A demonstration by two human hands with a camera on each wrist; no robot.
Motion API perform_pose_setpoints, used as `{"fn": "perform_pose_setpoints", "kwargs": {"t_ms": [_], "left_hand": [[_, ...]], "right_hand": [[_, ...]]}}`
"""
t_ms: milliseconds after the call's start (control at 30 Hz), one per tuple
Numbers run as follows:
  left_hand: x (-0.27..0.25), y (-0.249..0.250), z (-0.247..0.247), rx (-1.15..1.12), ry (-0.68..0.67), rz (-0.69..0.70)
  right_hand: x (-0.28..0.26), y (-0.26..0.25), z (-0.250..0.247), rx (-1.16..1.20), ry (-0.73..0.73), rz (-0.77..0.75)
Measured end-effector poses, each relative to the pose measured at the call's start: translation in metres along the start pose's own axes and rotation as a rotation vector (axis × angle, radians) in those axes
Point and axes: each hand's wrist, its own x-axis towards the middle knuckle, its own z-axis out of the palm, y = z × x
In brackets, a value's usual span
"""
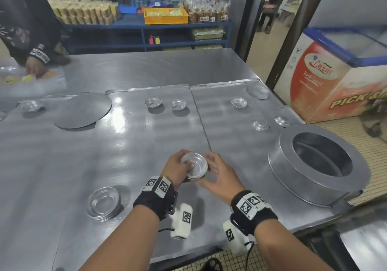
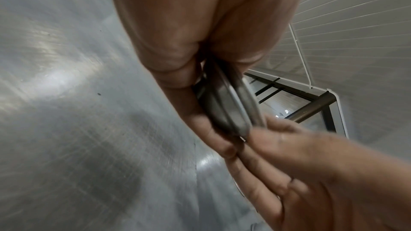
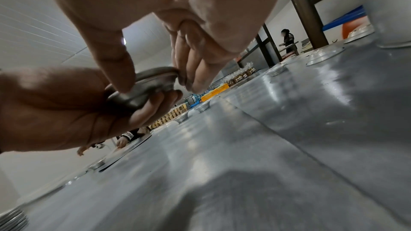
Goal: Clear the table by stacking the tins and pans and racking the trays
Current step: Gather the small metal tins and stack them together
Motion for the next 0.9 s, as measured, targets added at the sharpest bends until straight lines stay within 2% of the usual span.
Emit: {"fn": "perform_pose_setpoints", "kwargs": {"t_ms": [67,133,267,433,600,700,900], "left_hand": [[0.007,-0.003,0.000,-0.012,0.032,-0.005],[0.015,-0.004,0.002,0.012,0.071,-0.005],[0.034,-0.001,0.012,0.040,0.089,-0.022],[0.065,0.008,0.035,0.123,0.091,-0.012],[0.097,0.018,0.063,0.178,0.105,-0.002],[0.112,0.021,0.077,0.197,0.126,0.004],[0.132,0.027,0.090,0.208,0.134,0.011]], "right_hand": [[0.010,0.003,-0.009,-0.040,-0.046,0.023],[0.024,0.009,-0.020,-0.194,-0.050,0.041],[0.059,0.014,-0.046,-0.484,0.019,0.134],[0.114,0.031,-0.080,-0.682,0.102,0.317],[0.171,0.065,-0.117,-0.785,0.154,0.497],[0.201,0.088,-0.137,-0.859,0.245,0.565],[0.245,0.118,-0.165,-0.861,0.410,0.752]]}}
